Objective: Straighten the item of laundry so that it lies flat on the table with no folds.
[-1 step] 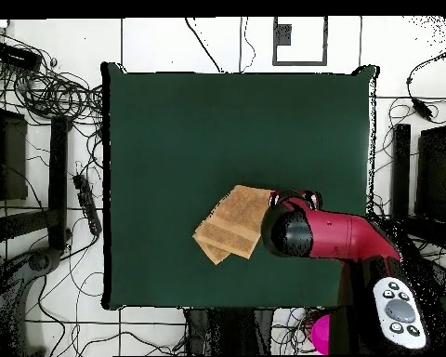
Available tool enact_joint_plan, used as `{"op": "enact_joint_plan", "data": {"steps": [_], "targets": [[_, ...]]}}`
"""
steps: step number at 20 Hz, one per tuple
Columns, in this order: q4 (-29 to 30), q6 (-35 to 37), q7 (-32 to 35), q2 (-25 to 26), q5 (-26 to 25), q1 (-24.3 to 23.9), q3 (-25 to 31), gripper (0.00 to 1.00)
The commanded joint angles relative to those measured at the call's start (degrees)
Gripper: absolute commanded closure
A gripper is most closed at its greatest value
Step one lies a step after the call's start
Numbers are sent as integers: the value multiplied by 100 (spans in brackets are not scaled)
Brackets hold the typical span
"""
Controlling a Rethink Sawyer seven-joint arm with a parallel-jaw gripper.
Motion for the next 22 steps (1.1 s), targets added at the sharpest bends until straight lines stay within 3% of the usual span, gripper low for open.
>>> {"op": "enact_joint_plan", "data": {"steps": [1,7,11,22], "targets": [[332,750,589,197,637,-134,1008,0],[418,789,649,391,933,-344,1094,0],[606,641,589,505,1172,-689,1512,0],[553,1481,511,719,1636,-759,1566,0]]}}
